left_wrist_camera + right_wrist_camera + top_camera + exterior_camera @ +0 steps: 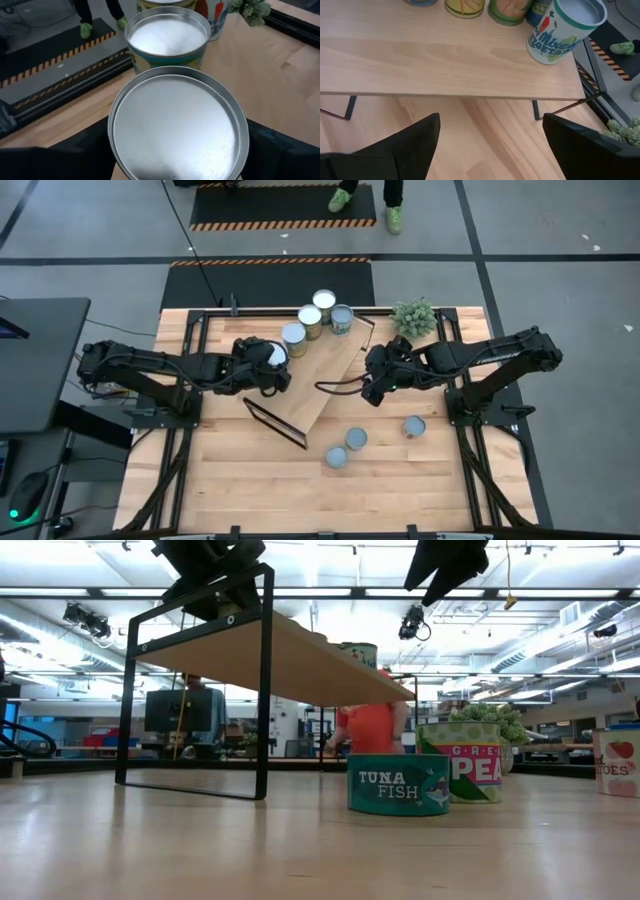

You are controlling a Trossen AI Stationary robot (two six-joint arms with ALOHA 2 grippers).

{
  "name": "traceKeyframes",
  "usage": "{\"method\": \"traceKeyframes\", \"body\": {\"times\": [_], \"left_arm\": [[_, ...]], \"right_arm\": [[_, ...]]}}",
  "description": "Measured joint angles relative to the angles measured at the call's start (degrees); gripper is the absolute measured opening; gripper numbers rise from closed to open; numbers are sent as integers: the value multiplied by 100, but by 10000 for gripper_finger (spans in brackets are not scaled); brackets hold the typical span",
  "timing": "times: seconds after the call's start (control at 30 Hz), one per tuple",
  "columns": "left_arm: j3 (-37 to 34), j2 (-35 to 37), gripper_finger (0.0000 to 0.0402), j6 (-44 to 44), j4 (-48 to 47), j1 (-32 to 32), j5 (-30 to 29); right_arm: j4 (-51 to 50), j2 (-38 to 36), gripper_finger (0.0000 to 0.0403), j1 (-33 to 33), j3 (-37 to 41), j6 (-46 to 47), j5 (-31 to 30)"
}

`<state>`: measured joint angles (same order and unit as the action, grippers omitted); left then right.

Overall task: Pick and place cans onto a shelf
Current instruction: Put the canned peaches on the shelf

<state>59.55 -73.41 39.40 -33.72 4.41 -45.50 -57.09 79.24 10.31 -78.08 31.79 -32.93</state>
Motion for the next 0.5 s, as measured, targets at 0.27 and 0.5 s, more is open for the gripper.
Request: {"method": "traceKeyframes", "body": {"times": [0.27, 0.5], "left_arm": [[13, 13, 320, 21, 58, -125, 567], [-17, -28, 376, -32, -123, -147, 838]], "right_arm": [[145, 2, 360, 0, 0, -2, 0], [242, 2, 360, 0, 0, 11, 0]]}}
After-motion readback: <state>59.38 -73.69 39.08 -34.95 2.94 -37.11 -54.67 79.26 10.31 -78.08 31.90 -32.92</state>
